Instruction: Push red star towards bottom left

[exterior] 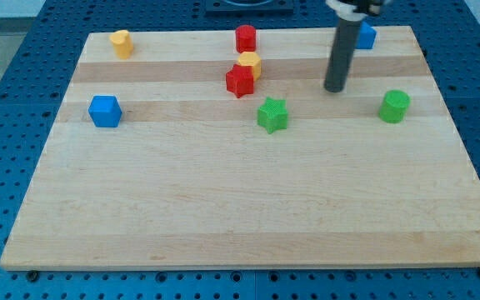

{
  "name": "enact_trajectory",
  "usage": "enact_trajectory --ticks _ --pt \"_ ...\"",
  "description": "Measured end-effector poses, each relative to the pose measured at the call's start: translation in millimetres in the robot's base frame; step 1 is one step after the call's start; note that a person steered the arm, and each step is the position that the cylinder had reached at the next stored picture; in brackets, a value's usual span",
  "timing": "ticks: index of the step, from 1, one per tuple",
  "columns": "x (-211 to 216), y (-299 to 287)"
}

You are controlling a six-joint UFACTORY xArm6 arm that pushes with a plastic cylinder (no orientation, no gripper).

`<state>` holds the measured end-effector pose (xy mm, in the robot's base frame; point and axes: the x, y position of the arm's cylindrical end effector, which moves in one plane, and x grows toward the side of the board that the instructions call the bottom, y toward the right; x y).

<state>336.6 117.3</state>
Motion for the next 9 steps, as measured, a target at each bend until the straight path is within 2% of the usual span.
enact_trajectory --ticks 2,6,8,9 --pt "-12.8 -83.7" --pt "-13.3 -204.8" --pt "4.6 -246.5" --pt "32.2 -246.5"
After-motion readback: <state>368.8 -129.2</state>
